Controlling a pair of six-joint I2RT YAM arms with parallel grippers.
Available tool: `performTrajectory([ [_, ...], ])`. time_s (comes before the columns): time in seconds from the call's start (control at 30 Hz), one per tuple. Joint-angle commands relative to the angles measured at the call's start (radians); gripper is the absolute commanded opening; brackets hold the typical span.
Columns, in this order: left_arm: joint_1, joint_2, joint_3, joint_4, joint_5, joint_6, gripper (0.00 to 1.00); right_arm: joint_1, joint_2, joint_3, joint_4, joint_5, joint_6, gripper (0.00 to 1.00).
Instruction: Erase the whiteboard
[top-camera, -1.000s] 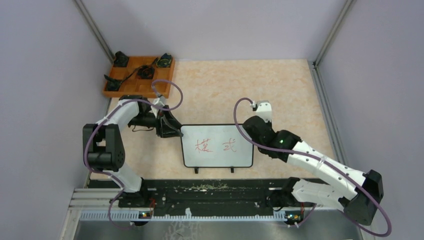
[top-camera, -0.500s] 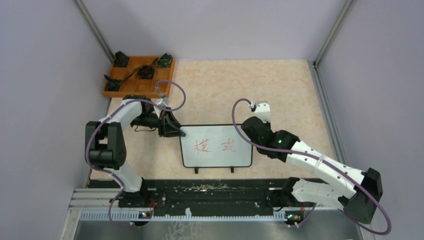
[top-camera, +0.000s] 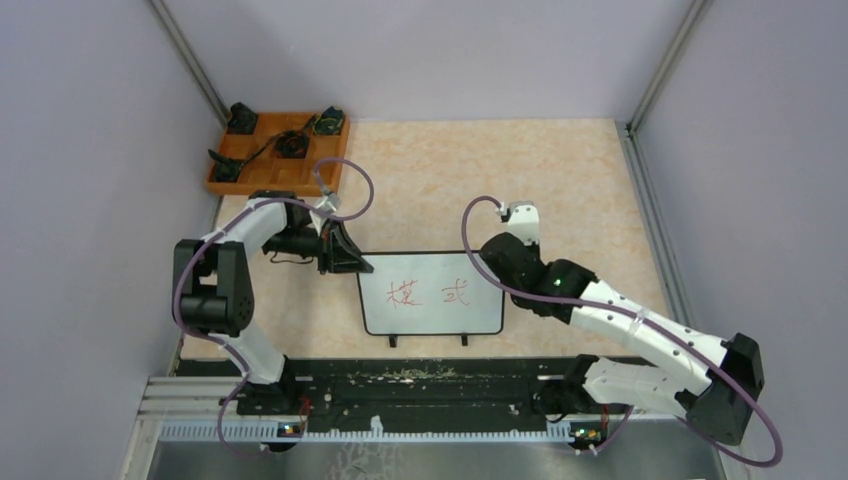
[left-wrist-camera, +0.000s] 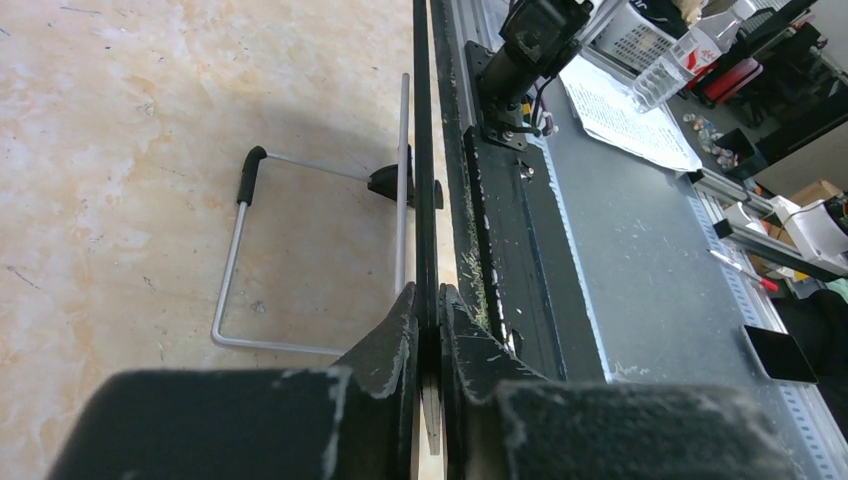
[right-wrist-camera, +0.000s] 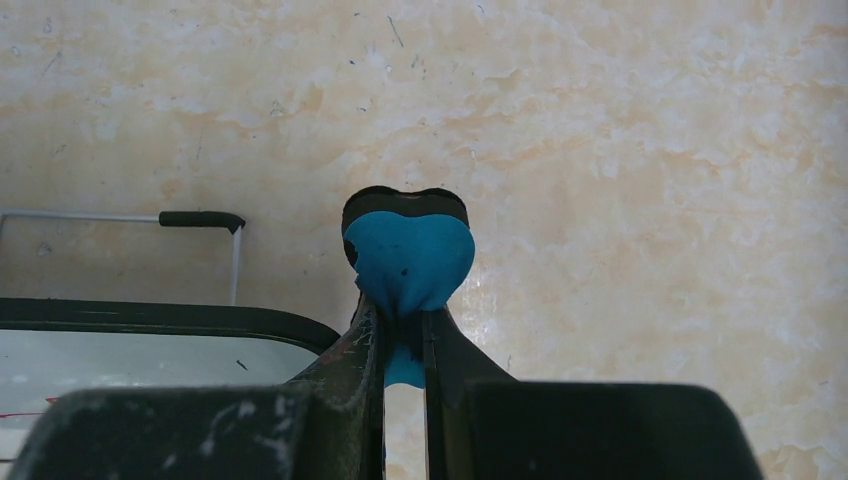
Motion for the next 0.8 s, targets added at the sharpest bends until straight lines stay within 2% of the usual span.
performTrajectory([
  [0.0, -0.008, 0.019, 0.004, 0.011, -0.02, 0.042, 0.0, 0.016, -0.004, 0.061, 0.006, 0.057, 0.028, 0.0],
  [0.33, -0.006, 0.057, 0.012, 0.013, -0.034, 0.047, 0.0, 0.021, -0.12, 0.072, -0.108, 0.221, 0.105, 0.0],
  [0.57, 0.002, 0.079, 0.012, 0.013, -0.041, 0.049, 0.0, 0.056, -0.269, 0.025, -0.001, 0.173, 0.029, 0.0],
  [0.77, 0.004, 0.081, 0.012, 0.013, -0.046, 0.042, 0.0, 0.169, -0.217, 0.014, 0.039, 0.183, 0.007, 0.0],
])
